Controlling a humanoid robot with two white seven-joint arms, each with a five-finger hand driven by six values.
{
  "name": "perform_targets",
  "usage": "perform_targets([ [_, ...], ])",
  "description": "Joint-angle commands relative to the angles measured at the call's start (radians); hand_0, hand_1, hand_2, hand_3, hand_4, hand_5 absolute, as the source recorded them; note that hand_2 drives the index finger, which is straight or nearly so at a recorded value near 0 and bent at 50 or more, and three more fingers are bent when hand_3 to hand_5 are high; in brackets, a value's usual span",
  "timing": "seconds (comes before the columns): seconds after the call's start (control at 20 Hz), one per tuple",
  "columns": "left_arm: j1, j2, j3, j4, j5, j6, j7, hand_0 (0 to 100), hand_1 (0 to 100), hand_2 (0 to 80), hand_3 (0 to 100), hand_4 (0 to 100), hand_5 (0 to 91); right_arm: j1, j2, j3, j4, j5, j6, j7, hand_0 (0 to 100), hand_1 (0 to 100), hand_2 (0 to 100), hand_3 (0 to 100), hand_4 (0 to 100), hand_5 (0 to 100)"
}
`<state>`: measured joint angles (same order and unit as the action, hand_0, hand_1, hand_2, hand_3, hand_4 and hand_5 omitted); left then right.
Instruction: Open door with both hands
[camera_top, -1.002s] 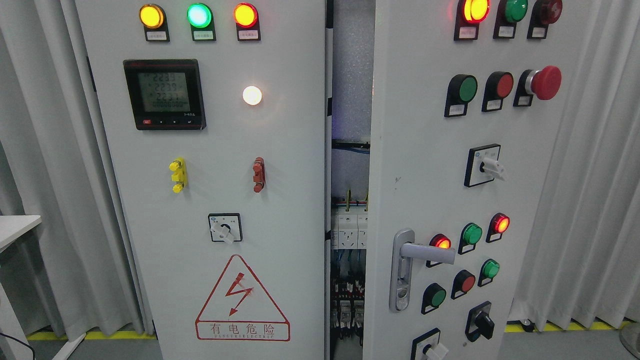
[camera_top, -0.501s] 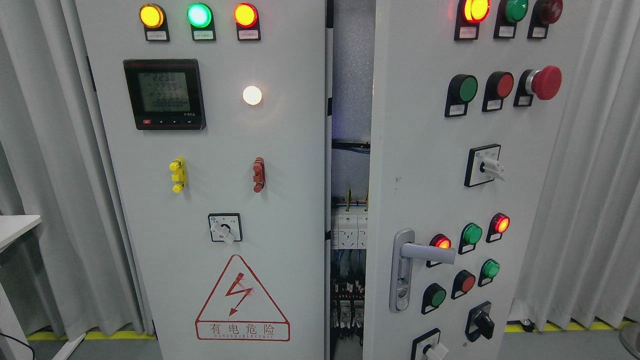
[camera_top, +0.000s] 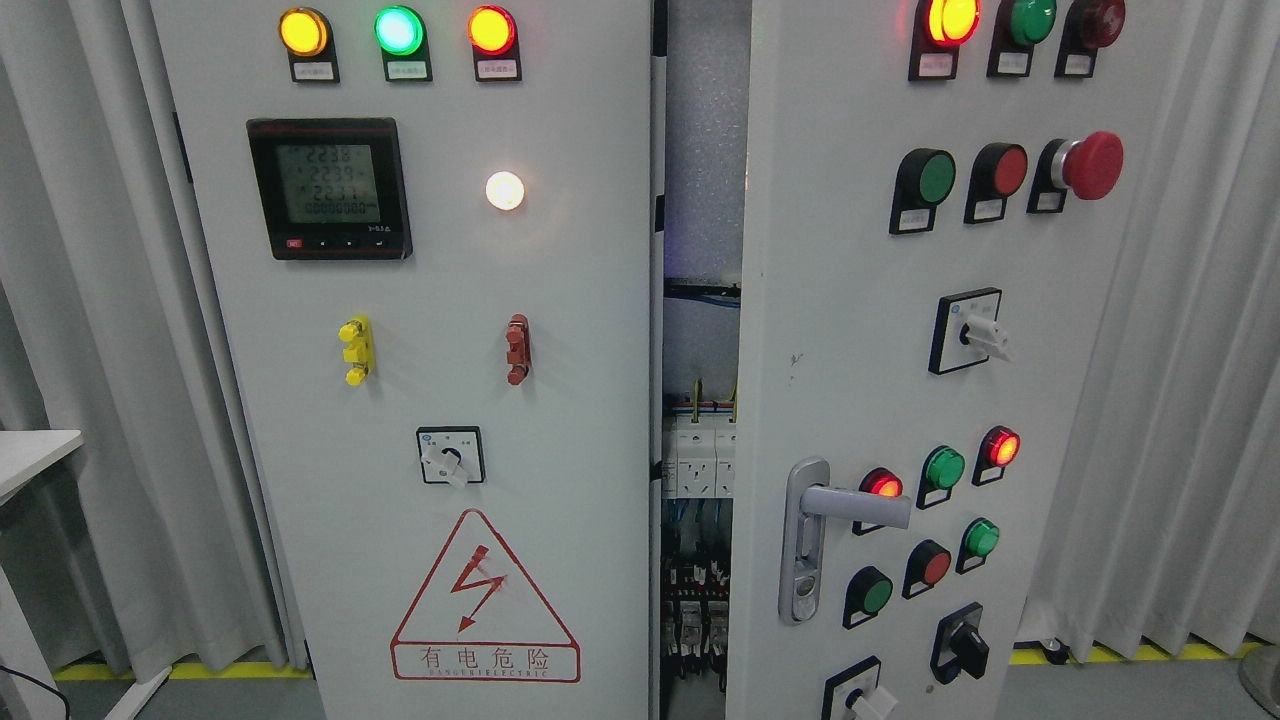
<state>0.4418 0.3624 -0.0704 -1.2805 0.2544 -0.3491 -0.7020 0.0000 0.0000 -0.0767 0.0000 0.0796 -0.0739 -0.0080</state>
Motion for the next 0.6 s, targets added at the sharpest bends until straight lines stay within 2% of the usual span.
perform_targets([
  [0.0, 0.008, 0.156, -0.104, -0.485, 0.106, 0.034, -0.077, 29, 0, 2.8, 3, 3, 0.0, -0.008, -0.002, 0.000, -0.028, 0.000, 0.000, 0.000, 22, 0, 0, 0, 0, 0],
  [0.05, 0.008, 0.156, -0.101, -0.509, 0.118, 0.077, -0.114, 29, 0, 2.8, 3, 3, 0.0, -0.008, -0.002, 0.000, -0.028, 0.000, 0.000, 0.000, 22, 0, 0, 0, 0, 0],
  [0.15, -0.003, 0.156, -0.095, -0.537, 0.166, 0.146, -0.137, 29, 0, 2.8, 3, 3, 0.0, -0.008, 0.000, 0.000, -0.028, 0.000, 0.000, 0.000, 22, 0, 0, 0, 0, 0],
  [0.4, -0.070, 0.155, -0.072, -0.588, 0.284, 0.264, -0.137, 29, 0, 2.8, 3, 3, 0.0, -0.008, -0.002, 0.000, -0.028, 0.000, 0.000, 0.000, 22, 0, 0, 0, 0, 0],
  [0.55, -0.167, 0.153, -0.043, -0.599, 0.371, 0.361, -0.137, 29, 0, 2.8, 3, 3, 0.0, -0.008, 0.000, 0.000, -0.028, 0.000, 0.000, 0.000, 22, 0, 0, 0, 0, 0],
])
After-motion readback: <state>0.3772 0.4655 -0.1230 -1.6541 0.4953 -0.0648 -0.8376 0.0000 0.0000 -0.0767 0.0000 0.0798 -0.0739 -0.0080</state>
